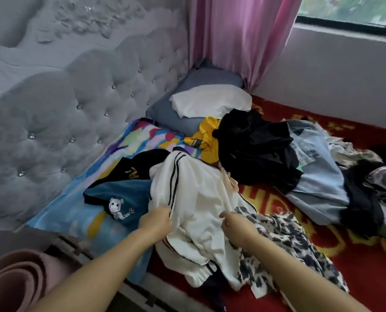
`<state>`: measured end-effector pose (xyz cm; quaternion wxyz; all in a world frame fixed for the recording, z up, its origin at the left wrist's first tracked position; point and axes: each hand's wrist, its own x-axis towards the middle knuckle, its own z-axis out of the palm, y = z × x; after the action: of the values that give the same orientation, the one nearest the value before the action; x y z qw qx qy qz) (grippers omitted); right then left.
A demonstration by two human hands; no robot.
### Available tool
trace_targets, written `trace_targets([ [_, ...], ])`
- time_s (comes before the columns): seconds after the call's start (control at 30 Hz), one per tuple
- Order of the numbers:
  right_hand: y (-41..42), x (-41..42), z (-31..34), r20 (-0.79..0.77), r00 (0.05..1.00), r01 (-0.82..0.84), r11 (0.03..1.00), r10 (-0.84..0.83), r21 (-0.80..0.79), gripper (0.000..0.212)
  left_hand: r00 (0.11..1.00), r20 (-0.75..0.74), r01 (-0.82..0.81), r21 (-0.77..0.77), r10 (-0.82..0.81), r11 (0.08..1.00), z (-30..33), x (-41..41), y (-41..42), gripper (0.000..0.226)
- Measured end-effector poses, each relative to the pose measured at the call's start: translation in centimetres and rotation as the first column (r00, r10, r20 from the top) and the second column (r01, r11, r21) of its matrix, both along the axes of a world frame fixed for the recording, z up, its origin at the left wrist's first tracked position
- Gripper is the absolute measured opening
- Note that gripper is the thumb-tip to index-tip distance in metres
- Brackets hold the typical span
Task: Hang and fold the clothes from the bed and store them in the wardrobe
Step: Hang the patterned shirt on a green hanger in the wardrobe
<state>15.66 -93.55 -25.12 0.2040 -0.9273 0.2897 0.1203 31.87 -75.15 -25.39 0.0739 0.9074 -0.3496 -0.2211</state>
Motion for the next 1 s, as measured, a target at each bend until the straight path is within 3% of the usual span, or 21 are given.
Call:
trace_targets([
  [0.1, -4.4, 7.0, -2.4, -0.032, 0.999, -0.031, 0.999, 0.032, 0.038, 0.043, 0.995, -0.015, -0.095, 0.034, 0.096, 0.995, -2.9, 5.0, -4.0, 0.011],
  [0.17, -6.6, 11.6, -4.2, -0.012, 0.999, -0.039, 0.997, 0.040, 0.071, 0.041, 0.983, 0.003, -0.182, 0.046, 0.182, 0.982, -5.0, 8.0, -5.8, 0.027],
  [0.27, -8.2, 17.3, -6.7, 0.091, 0.996, -0.025, 0.994, 0.016, 0.103, 0.045, 0.950, 0.024, -0.311, 0.016, 0.311, 0.950, -7.7, 11.1, -7.1, 0.042],
  [0.37, -8.6, 21.7, -9.9, 0.184, 0.983, -0.011, 0.989, -0.016, 0.144, 0.049, 0.890, -0.059, -0.451, 0.018, 0.451, 0.892, -10.5, 13.0, -8.1, 0.060],
  [0.47, -8.1, 23.1, -12.7, 0.155, 0.988, -0.031, 0.982, 0.002, 0.184, 0.046, 0.836, -0.185, -0.522, 0.024, 0.517, 0.853, -12.7, 13.3, -8.2, 0.072],
  [0.57, -7.8, 21.8, -14.7, 0.184, 0.983, -0.060, 0.973, 0.018, 0.225, 0.046, 0.855, -0.171, -0.494, 0.025, 0.490, 0.869, -13.7, 12.9, -7.8, 0.073],
  [0.63, -8.4, 19.5, -15.6, 0.227, 0.973, -0.081, 0.983, 0.042, 0.167, 0.044, 0.903, -0.019, -0.429, 0.025, 0.430, 0.903, -14.0, 12.3, -8.1, 0.071],
  [0.73, -10.3, 14.4, -17.2, 0.154, 0.986, -0.072, 0.995, 0.060, 0.067, 0.045, 0.957, 0.186, -0.225, -0.012, 0.224, 0.974, -14.4, 10.4, -10.7, 0.068],
  [0.83, -12.6, 8.9, -18.8, -0.131, 0.989, 0.073, 0.997, -0.072, 0.009, 0.062, 0.966, 0.252, -0.049, -0.070, 0.065, 0.996, -14.8, 7.7, -14.2, 0.065],
  [0.93, -14.3, 3.6, -20.6, -0.468, 0.841, 0.291, 0.956, -0.271, -0.030, 0.083, 0.943, 0.302, 0.139, 0.015, -0.137, 0.990, -16.0, 4.6, -17.1, 0.070],
  [1.0, -14.9, 1.5, -21.5, -0.512, 0.785, 0.430, 0.902, -0.350, 0.043, 0.066, 0.901, 0.281, 0.318, 0.092, -0.331, 0.944, -16.9, 2.1, -18.9, 0.073],
])
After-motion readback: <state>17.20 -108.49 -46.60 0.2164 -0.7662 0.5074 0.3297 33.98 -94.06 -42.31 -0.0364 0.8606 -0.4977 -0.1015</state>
